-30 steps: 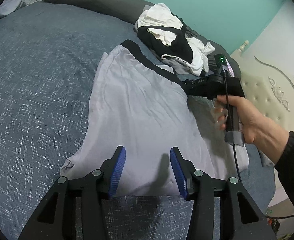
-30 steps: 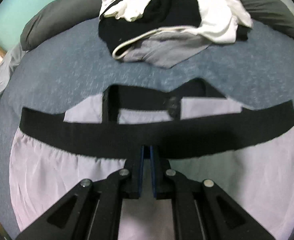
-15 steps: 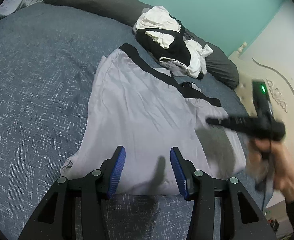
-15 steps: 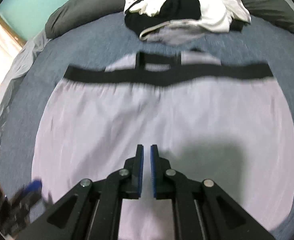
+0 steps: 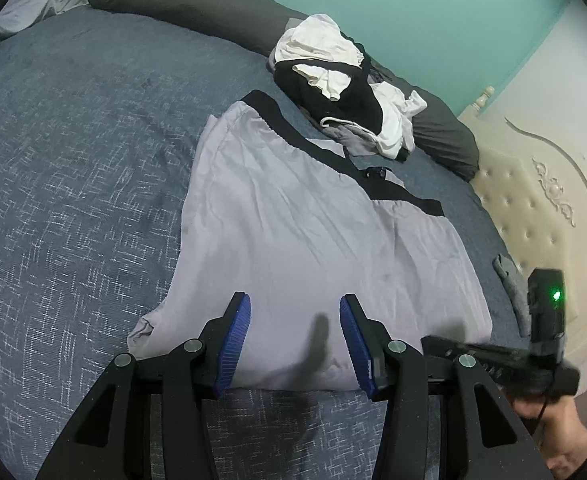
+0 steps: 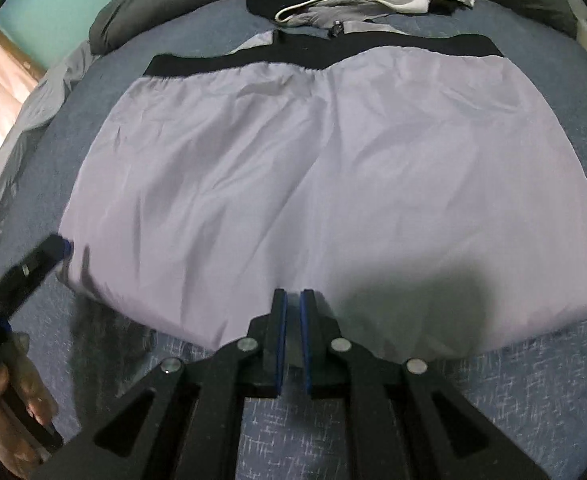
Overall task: Fold clothes
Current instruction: 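Press the closed right gripper along the black hem band to flatten it, then grasp the side edge of the grey jacket with the left gripper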
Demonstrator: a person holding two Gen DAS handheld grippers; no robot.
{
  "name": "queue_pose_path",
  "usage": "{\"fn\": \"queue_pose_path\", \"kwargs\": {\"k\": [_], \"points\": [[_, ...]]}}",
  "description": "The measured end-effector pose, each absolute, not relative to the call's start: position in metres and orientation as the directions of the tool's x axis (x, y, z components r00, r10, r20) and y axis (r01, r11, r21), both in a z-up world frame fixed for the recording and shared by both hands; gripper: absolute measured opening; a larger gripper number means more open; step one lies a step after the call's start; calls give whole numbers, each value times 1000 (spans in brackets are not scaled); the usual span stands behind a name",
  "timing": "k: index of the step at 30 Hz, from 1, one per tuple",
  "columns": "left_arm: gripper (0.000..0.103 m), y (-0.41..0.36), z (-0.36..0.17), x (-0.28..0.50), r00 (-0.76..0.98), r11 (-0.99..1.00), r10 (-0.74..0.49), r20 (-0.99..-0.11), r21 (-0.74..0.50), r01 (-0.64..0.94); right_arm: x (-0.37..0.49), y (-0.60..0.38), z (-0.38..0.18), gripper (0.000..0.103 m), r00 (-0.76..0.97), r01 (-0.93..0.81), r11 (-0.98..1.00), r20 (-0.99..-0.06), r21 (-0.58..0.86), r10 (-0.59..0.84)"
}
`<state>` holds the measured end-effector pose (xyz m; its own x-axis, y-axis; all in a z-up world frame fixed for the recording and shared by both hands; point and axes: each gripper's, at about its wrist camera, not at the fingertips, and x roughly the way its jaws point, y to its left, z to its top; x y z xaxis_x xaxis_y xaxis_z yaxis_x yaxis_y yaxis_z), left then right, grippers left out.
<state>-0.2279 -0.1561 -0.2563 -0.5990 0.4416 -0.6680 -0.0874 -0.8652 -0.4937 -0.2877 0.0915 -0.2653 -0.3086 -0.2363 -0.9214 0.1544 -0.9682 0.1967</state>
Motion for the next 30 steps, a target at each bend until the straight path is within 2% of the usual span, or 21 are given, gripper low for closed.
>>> {"fn": "queue_pose_path", "kwargs": {"k": [3,8,11,16,22,25,27,30], "points": [[51,-156,-255,-229,-598,-865,444,-667,-493,-93,-291,89,-287,6,-273,152,-972,-937,180,-217],[51,-161,-255,-231,-601,-863,443,-665,-498,-85,-280,84,-272,6,-308,167,-969,-924,181,-225],[51,-162,-256,-232,-599,-861,446,-665,-501,-86,-275,76,-281,6,-287,191,-971,-938,142,-193],[51,-164,-254,-232,-603,-861,446,-661,-500,-89,-274,81,-284,6,-285,163,-971,-934,175,-216],[51,-165,-255,-233,-600,-863,443,-666,-499,-84,-272,69,-289,6,-295,207,-963,-928,171,-228],[51,-168,-254,-231,-606,-867,433,-667,-491,-79,-272,78,-289,6,-323,163,-956,-902,245,-286],[56,-171,-253,-231,-614,-869,422,-667,-491,-65,-264,85,-275,6,-381,179,-952,-875,248,-299],[57,-177,-255,-231,-617,-858,425,-663,-512,-42,-254,105,-262,6,-441,161,-952,-845,259,-304]]}}
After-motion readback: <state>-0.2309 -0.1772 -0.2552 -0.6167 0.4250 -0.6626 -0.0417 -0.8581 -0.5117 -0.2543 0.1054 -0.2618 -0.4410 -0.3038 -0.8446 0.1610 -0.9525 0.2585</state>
